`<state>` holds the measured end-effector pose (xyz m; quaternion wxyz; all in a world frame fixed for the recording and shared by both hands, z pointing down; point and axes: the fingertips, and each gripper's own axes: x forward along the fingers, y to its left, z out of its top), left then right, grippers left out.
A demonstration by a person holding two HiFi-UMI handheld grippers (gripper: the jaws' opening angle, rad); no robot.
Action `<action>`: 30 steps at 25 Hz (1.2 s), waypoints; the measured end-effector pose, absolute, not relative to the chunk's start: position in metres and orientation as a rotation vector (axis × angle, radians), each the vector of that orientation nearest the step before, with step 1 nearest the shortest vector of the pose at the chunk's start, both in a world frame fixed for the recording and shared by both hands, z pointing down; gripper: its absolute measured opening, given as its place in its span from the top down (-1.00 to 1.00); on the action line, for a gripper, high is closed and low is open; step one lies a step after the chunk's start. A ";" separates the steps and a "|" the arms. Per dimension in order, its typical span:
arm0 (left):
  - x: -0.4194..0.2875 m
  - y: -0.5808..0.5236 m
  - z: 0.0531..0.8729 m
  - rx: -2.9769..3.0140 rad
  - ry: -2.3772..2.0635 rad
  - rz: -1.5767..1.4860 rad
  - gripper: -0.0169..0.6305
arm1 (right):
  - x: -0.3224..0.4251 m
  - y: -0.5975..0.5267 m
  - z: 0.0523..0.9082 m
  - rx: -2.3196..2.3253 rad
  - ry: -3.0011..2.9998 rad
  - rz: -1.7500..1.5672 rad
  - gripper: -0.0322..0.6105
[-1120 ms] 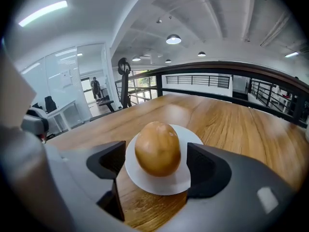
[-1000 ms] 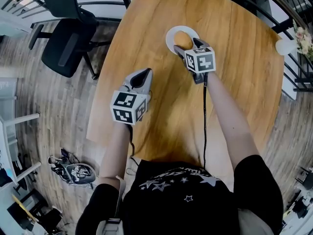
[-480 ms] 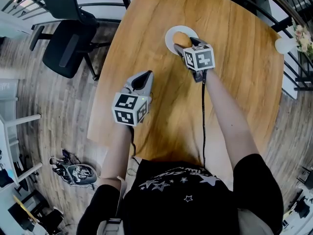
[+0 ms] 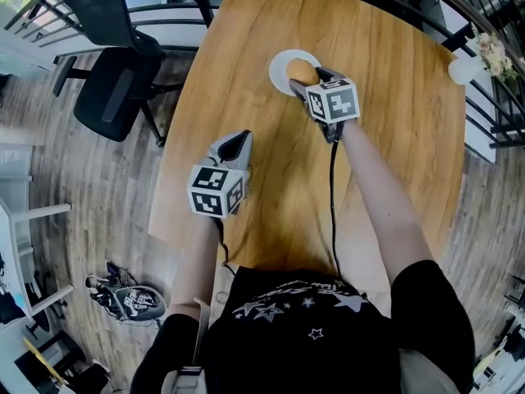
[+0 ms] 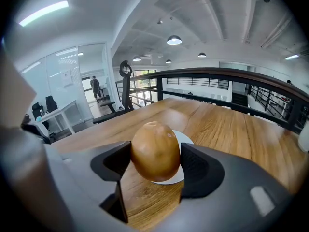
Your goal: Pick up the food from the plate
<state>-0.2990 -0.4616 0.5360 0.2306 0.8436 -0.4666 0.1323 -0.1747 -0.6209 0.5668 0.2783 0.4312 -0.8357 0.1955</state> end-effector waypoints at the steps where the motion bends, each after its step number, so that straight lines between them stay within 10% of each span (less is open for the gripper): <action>1: -0.299 -0.460 0.533 2.323 -1.286 0.362 0.94 | -0.173 -0.618 0.563 1.157 -2.242 0.518 -0.11; 30: -0.250 -0.352 0.449 2.397 -1.427 0.279 0.95 | -0.130 -0.482 0.448 1.117 -2.489 0.512 -0.11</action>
